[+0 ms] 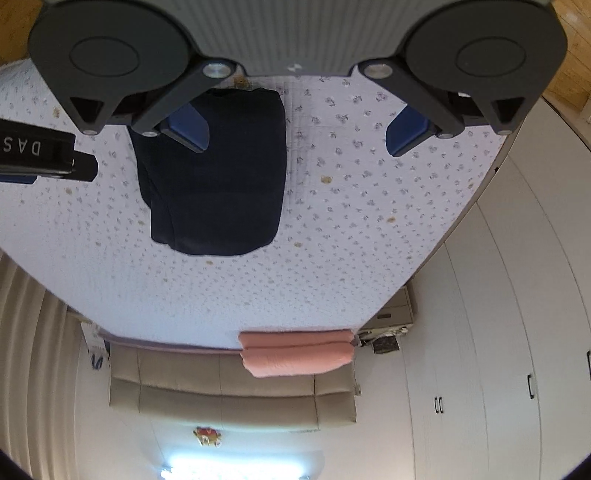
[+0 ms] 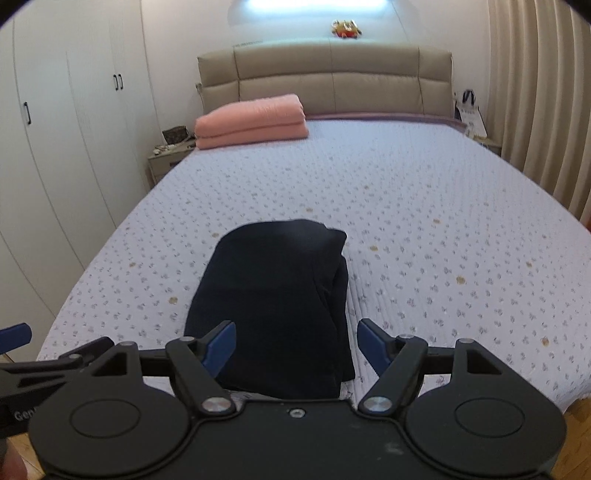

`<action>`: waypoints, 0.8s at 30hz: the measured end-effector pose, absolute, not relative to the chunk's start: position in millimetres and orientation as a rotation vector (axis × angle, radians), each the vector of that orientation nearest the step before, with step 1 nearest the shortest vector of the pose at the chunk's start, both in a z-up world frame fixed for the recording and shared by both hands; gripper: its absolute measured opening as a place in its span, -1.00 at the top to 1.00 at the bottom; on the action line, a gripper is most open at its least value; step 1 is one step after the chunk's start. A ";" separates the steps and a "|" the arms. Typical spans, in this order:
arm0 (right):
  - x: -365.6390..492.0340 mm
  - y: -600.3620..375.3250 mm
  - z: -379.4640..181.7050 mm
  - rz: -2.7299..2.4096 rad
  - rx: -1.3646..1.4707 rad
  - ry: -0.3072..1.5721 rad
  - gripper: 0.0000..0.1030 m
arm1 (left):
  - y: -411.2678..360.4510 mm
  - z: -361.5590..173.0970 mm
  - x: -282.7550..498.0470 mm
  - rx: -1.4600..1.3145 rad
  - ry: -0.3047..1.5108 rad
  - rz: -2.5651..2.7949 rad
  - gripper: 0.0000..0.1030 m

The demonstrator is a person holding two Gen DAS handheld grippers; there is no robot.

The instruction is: Fold large clothes

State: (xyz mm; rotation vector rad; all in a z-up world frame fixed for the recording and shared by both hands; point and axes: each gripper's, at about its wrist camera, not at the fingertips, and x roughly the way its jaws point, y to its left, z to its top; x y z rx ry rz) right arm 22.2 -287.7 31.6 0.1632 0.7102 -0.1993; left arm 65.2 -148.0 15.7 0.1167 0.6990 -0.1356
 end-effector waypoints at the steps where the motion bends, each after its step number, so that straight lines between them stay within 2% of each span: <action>1: 25.5 -290.1 28.4 -0.198 0.168 0.719 -0.66 | -150.9 11.8 68.5 0.123 0.711 -0.139 -1.00; 7: 40.3 -298.2 16.4 -0.176 0.178 0.777 -0.66 | -157.5 3.1 76.4 0.134 0.718 -0.169 -1.00; 24: 21.9 -301.2 35.3 -0.159 0.185 0.738 -0.66 | -167.3 17.3 64.6 0.174 0.691 -0.200 -1.00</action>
